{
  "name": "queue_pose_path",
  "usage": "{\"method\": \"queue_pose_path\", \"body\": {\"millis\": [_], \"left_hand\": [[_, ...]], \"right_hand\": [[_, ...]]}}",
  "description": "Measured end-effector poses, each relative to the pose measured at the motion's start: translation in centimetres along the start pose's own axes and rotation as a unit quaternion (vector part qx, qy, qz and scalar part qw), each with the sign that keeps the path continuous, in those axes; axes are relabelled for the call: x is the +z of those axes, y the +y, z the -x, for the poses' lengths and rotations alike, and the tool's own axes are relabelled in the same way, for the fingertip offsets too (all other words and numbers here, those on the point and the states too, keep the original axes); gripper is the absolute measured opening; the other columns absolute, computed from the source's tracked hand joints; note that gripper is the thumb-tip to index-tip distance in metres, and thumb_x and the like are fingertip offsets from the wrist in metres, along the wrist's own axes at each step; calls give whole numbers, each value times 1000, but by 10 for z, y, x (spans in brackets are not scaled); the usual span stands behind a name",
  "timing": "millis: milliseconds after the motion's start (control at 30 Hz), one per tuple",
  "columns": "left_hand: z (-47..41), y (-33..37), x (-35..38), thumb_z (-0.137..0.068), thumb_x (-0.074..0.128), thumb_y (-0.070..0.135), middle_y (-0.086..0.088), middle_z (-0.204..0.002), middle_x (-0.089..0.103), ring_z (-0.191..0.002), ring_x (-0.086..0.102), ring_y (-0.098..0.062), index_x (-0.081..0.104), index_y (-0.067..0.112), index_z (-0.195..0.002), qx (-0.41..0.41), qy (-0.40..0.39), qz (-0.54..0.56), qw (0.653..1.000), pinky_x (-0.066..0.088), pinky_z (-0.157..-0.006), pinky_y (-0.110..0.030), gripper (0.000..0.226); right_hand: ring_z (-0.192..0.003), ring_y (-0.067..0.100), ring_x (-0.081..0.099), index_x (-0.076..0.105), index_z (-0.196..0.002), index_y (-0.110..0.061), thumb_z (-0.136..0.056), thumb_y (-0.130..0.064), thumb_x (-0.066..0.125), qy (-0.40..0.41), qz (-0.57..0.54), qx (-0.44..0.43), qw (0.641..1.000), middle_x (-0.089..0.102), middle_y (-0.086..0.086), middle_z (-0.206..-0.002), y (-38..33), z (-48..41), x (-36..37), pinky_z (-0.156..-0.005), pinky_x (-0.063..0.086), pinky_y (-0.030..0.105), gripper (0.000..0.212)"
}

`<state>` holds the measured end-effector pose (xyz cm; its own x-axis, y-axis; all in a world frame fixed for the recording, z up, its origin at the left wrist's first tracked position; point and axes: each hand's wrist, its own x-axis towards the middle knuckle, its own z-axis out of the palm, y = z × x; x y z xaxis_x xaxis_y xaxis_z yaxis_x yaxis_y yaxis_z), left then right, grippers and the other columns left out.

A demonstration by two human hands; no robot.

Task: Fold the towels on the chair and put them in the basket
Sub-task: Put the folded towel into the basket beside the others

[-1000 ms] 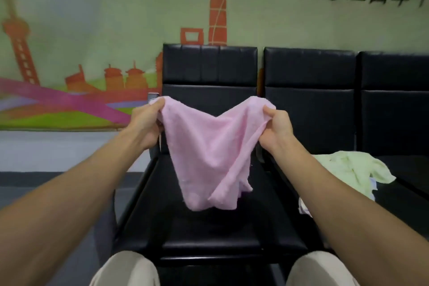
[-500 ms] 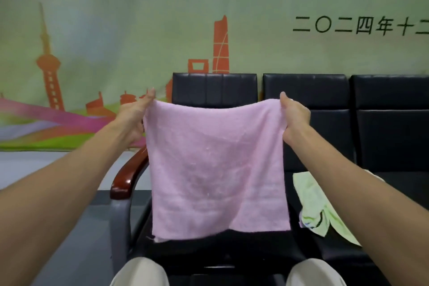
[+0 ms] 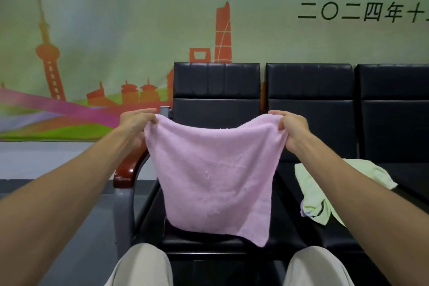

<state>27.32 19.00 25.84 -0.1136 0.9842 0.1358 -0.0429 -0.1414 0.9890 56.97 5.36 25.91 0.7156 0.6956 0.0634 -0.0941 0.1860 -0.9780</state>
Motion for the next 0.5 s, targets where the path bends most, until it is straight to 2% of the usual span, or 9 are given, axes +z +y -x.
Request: {"method": "queue_pose_path", "body": {"millis": [100, 167, 233, 300, 367, 433, 500], "left_hand": [[-5, 2, -3, -81, 71, 2, -3, -90, 66, -92, 59, -22, 73, 12, -92, 23, -19, -7, 1000, 50, -82, -37, 15], [-10, 3, -8, -81, 75, 7, -7, -100, 69, -95, 61, -24, 73, 14, -87, 73, -27, -63, 995, 50, -79, -34, 10], [-17, 4, -14, -82, 73, 5, -14, -109, 69, -98, 62, -27, 73, 10, -98, 136, -31, -133, 981, 49, -80, -31, 16], [-21, 5, -19, -85, 70, 4, -16, -113, 68, -103, 61, -29, 72, 7, -107, 179, -36, -198, 963, 48, -84, -31, 22], [-22, 6, -23, -86, 69, 4, -15, -114, 68, -99, 60, -22, 71, 5, -111, 199, -30, -232, 952, 48, -84, -30, 25], [-22, 5, -26, -85, 70, 3, -14, -115, 67, -96, 59, -18, 69, 4, -115, 212, -11, -243, 946, 47, -83, -28, 30], [-20, 6, -26, -84, 71, 2, -16, -117, 67, -99, 62, -20, 67, 1, -116, 242, 15, -272, 931, 49, -88, -29, 32]], "right_hand": [[-77, 19, 65, 71, -98, -9, -81, -7, 66, 12, -25, 0, 1000, 69, 5, -88, -1, -6, 2, -62, 52, 28, 18], [-80, 18, 65, 69, -97, -11, -81, -8, 70, 22, -22, -13, 999, 68, 4, -89, -1, -13, 4, -64, 53, 28, 16], [-88, 18, 65, 71, -94, -15, -86, -9, 68, 8, -11, -32, 999, 68, 3, -99, 0, -21, 6, -71, 55, 29, 11], [-99, 20, 63, 72, -95, -21, -93, -6, 58, -27, 25, -49, 998, 66, 3, -110, 0, -25, 7, -81, 55, 31, 20], [-106, 23, 60, 72, -100, -22, -95, 1, 51, -54, 56, -59, 995, 64, 4, -117, 2, -29, 6, -86, 55, 32, 31], [-104, 23, 61, 72, -106, -20, -93, 4, 50, -48, 64, -71, 994, 64, 4, -117, 2, -29, 7, -78, 55, 29, 34], [-100, 22, 62, 71, -109, -19, -91, 1, 55, -11, 68, -97, 993, 66, 4, -114, 2, -28, 8, -70, 52, 25, 31]]}}
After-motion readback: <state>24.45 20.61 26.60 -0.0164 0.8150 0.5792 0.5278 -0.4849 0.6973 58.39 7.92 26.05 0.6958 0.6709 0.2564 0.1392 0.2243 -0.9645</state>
